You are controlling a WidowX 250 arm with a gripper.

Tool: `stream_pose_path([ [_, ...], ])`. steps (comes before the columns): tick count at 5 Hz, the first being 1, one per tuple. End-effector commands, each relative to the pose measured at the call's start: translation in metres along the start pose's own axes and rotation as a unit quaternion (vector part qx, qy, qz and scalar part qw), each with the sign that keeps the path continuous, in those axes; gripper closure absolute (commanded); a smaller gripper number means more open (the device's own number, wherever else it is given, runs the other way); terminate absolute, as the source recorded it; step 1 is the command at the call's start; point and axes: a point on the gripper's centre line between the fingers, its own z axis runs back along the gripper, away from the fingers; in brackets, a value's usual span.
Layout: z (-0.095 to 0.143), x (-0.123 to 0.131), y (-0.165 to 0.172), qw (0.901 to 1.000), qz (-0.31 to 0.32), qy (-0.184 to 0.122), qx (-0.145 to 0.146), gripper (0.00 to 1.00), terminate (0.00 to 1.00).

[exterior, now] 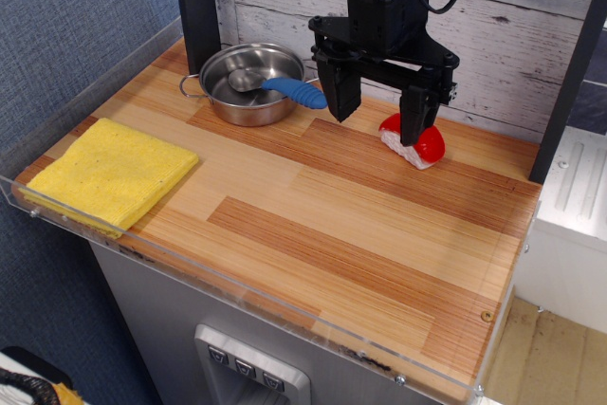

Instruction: Move the yellow towel in front of the sushi

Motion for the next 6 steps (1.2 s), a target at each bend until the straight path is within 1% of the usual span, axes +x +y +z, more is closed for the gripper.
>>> stream_pose_path([
  [1, 0.000, 0.000, 0.000, 1.0000, 0.000, 0.000, 0.000, 0.00, 0.00],
  [2, 0.002, -0.020, 0.027, 0.9990, -0.033, 0.019, 0.022, 0.00, 0.00],
  [3, 0.005, -0.045, 0.059, 0.9994, -0.026, 0.018, 0.015, 0.00, 0.00],
  [4, 0.007, -0.077, 0.091, 0.9995, -0.011, 0.019, 0.020, 0.00, 0.00],
  [5, 0.001, -0.104, 0.123, 0.9994, 0.018, 0.028, 0.013, 0.00, 0.00],
  [6, -0.009, -0.113, 0.153, 0.9975, 0.030, 0.053, 0.036, 0.00, 0.00],
])
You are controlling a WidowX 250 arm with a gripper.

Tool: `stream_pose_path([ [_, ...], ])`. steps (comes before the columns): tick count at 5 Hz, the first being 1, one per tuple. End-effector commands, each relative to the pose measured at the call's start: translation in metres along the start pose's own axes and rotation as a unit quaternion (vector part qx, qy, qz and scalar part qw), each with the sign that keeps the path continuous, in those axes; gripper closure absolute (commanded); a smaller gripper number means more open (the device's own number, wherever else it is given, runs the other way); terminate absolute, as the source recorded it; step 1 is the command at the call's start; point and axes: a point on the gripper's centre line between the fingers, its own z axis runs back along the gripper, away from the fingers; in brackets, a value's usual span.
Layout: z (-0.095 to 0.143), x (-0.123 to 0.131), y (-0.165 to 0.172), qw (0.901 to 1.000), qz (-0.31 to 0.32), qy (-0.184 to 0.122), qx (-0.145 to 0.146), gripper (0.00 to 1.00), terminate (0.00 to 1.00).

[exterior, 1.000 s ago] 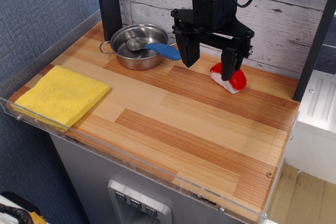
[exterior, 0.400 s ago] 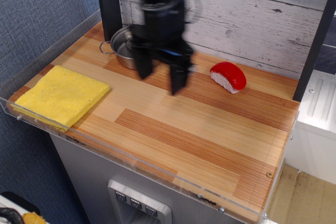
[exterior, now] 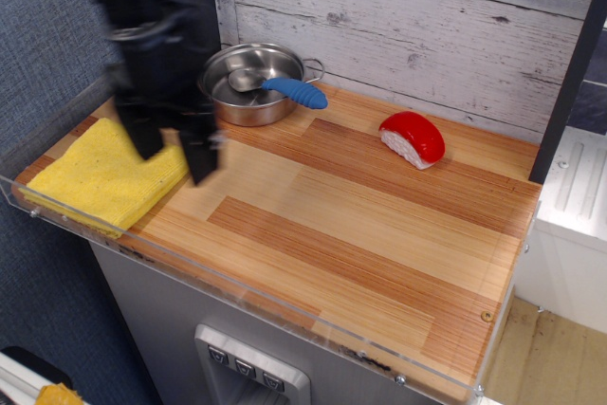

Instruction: Move the yellow towel in front of the sushi

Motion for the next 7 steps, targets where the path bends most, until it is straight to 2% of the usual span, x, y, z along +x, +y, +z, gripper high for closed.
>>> stream_pose_path([
  [1, -0.010, -0.009, 0.051, 0.9993, 0.016, 0.006, 0.033, 0.00, 0.00],
  [2, -0.015, -0.010, 0.072, 0.9990, 0.023, -0.011, 0.036, 0.00, 0.00],
  [3, -0.020, -0.010, 0.083, 0.9987, 0.021, -0.013, 0.045, 0.00, 0.00],
  [4, -0.035, -0.010, 0.092, 0.9983, 0.025, -0.002, 0.053, 0.00, 0.00],
  [7, -0.043, -0.004, 0.069, 0.9989, 0.018, -0.002, 0.042, 0.00, 0.00],
])
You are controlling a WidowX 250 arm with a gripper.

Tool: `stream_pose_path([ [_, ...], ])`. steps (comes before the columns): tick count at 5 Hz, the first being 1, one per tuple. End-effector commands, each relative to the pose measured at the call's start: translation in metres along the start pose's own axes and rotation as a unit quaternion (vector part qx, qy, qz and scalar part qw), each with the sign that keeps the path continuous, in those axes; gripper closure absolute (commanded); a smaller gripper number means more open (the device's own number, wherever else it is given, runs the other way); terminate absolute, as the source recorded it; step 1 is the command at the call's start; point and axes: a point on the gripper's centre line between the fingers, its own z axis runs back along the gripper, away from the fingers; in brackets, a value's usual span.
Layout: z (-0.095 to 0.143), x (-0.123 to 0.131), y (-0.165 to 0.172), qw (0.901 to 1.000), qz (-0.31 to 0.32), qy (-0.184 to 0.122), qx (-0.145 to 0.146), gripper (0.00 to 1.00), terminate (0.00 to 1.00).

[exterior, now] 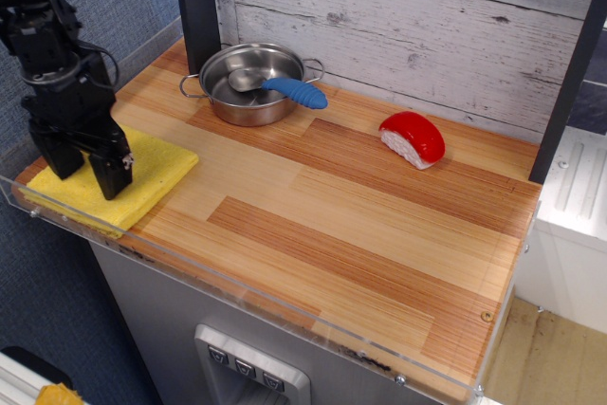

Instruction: Move the yellow towel in front of the sushi

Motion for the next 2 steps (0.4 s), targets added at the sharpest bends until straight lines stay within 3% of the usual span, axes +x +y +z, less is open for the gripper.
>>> stream_pose_path([
  [1, 0.011, 0.006, -0.028, 0.9997, -0.015, -0.020, -0.004, 0.00, 0.00],
  [2, 0.011, 0.008, -0.047, 0.9995, -0.013, -0.023, -0.017, 0.00, 0.00],
])
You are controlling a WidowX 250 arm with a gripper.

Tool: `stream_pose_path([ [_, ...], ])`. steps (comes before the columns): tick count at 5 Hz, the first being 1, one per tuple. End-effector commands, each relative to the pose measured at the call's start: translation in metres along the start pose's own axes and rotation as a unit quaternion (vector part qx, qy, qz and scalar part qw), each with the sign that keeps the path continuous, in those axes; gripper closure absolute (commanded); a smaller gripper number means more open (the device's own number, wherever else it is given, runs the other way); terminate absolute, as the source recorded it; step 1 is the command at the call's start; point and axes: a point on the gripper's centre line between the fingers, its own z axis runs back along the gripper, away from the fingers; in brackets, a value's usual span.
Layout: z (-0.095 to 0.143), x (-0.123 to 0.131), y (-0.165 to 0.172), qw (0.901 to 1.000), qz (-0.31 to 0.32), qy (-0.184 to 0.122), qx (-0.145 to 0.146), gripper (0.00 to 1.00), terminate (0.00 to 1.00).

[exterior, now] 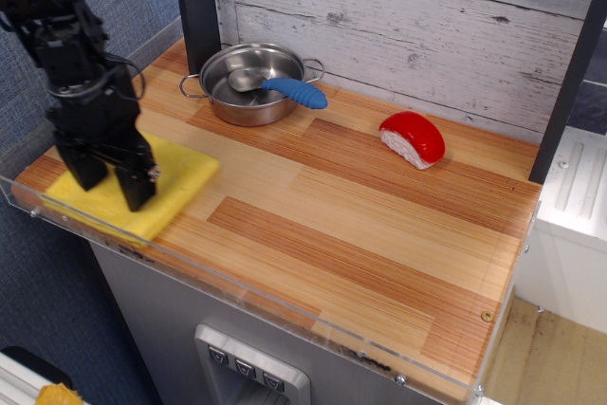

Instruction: Move the yellow towel in front of the sushi

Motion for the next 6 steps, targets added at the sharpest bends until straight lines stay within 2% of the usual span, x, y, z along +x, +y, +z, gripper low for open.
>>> stream_pose_path([
  [1, 0.010, 0.009, -0.038, 0.9997, 0.007, -0.021, -0.009, 0.00, 0.00],
  [2, 0.006, 0.014, -0.066, 0.9996, -0.009, -0.022, -0.015, 0.00, 0.00],
  [5, 0.008, 0.036, -0.149, 0.9977, -0.020, -0.057, -0.031, 0.00, 0.00],
  [6, 0.007, 0.046, -0.182, 0.9966, -0.051, -0.056, -0.034, 0.00, 0.00],
])
